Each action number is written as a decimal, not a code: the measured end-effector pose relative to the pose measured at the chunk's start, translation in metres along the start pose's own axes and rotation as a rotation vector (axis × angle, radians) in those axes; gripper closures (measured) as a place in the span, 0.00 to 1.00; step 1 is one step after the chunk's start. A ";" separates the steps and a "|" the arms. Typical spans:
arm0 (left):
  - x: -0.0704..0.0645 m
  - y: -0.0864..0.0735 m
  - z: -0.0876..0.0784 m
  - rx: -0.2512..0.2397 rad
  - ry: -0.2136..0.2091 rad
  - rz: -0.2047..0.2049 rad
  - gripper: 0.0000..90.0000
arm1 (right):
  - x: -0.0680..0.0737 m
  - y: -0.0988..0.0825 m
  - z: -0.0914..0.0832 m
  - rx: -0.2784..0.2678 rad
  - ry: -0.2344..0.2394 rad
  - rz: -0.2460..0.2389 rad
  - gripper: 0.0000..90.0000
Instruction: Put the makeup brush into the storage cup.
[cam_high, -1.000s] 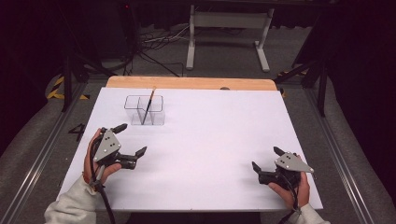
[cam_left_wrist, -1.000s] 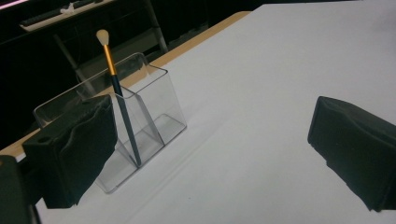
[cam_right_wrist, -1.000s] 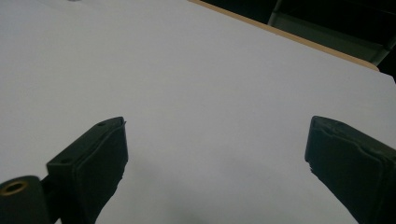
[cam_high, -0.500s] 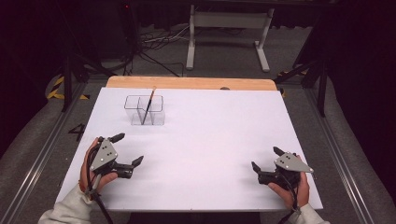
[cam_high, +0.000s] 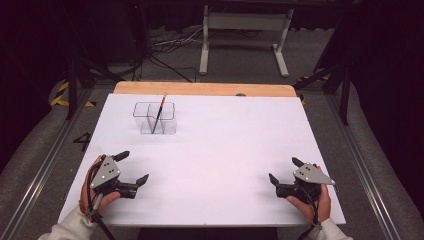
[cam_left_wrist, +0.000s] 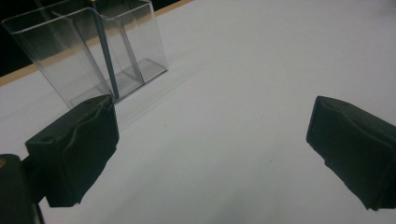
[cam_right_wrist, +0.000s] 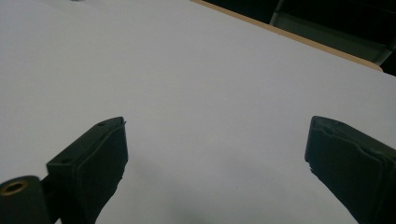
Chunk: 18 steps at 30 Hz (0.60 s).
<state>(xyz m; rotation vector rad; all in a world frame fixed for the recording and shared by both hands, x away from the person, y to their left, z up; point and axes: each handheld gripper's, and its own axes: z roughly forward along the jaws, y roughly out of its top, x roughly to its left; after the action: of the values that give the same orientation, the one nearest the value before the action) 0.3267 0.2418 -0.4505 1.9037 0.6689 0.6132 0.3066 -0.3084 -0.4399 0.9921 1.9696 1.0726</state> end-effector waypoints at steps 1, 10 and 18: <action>0.000 -0.002 -0.002 -0.008 -0.002 -0.017 0.03 | 0.000 0.000 0.000 0.000 0.000 -0.001 0.07; -0.003 -0.001 -0.005 -0.036 0.009 -0.029 0.04 | -0.001 -0.001 -0.001 -0.002 0.010 -0.002 0.07; -0.003 -0.001 -0.003 -0.046 -0.016 -0.043 0.04 | 0.000 -0.001 -0.003 -0.009 0.002 -0.012 0.07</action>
<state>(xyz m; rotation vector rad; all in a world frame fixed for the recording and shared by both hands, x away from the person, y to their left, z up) 0.3225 0.2423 -0.4508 1.8448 0.6783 0.5804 0.3041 -0.3095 -0.4395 0.9733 1.9684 1.0751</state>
